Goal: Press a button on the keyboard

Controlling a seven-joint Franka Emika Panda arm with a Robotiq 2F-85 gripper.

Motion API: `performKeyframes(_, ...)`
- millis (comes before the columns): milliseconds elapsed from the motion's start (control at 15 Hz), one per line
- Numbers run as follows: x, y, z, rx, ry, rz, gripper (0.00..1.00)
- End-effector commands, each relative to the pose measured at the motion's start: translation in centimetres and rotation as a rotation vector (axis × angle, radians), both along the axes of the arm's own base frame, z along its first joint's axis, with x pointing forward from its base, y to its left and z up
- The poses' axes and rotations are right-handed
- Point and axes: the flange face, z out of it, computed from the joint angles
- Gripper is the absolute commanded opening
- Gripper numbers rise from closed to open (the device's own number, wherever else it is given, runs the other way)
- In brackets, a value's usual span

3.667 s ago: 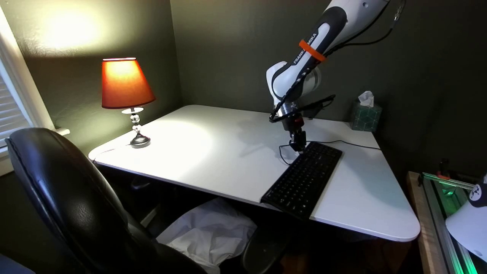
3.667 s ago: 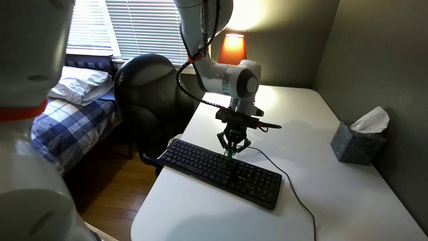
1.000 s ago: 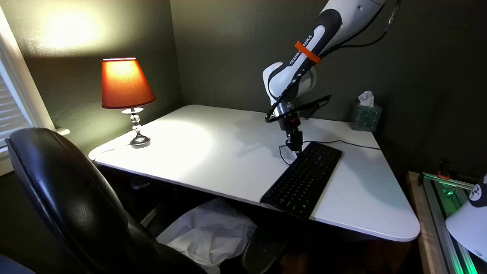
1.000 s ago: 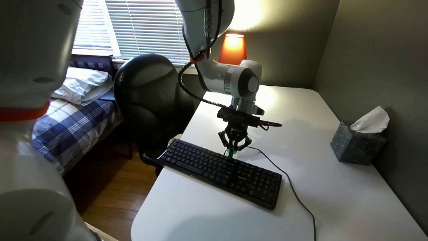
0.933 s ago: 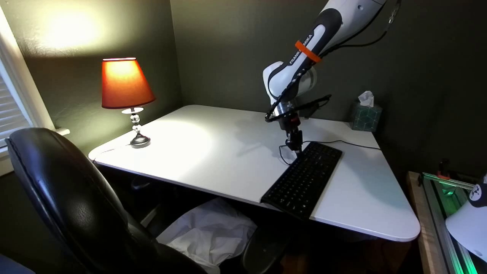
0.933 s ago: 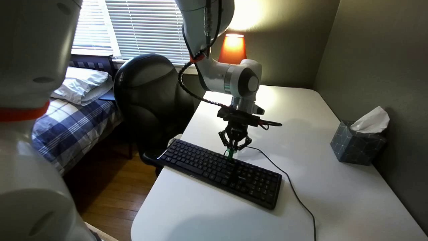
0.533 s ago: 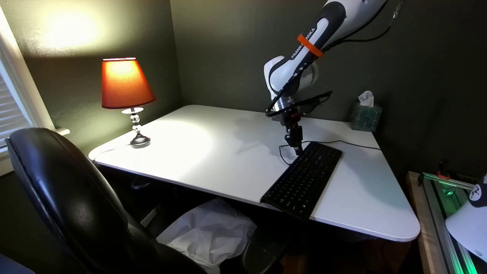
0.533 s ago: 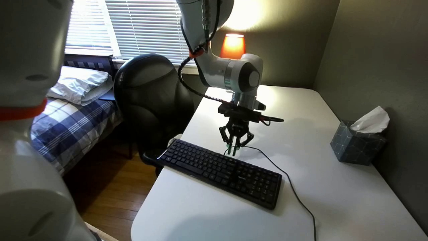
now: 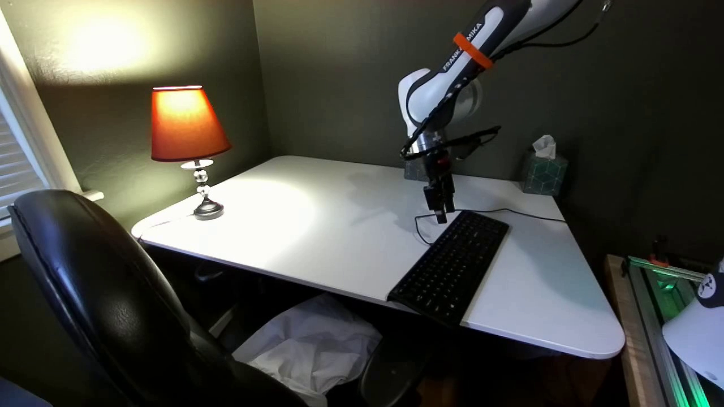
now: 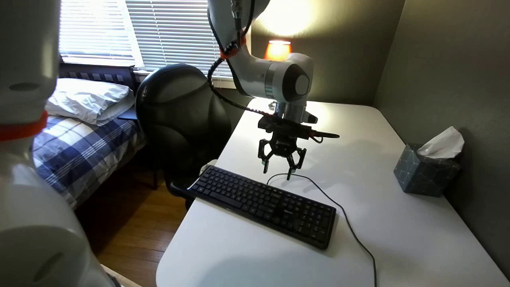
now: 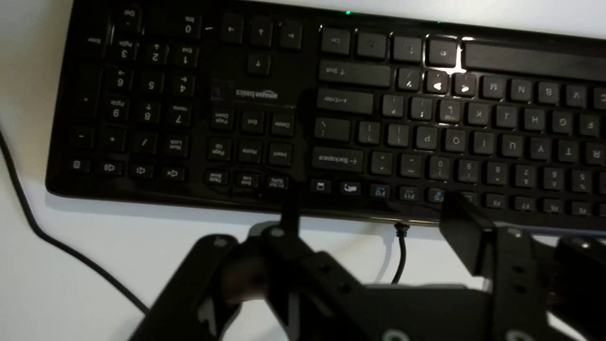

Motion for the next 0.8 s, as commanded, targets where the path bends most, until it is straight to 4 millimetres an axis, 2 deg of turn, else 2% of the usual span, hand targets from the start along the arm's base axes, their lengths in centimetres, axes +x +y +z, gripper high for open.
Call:
performKeyframes(0, -1.5, 0.4, 1.5, 0.0, -0.058, -0.02, 1.0)
performKeyframes(533, -2.4, 0.7, 3.5, -0.004, -0.171, -0.049, 1.0)
performKeyframes(600, -1.2, 0.4, 3.0, -0.008, -0.144, -0.026, 1.0)
performKeyframes(733, -1.5, 0.5, 3.3, -0.006, -0.15, -0.029, 1.0)
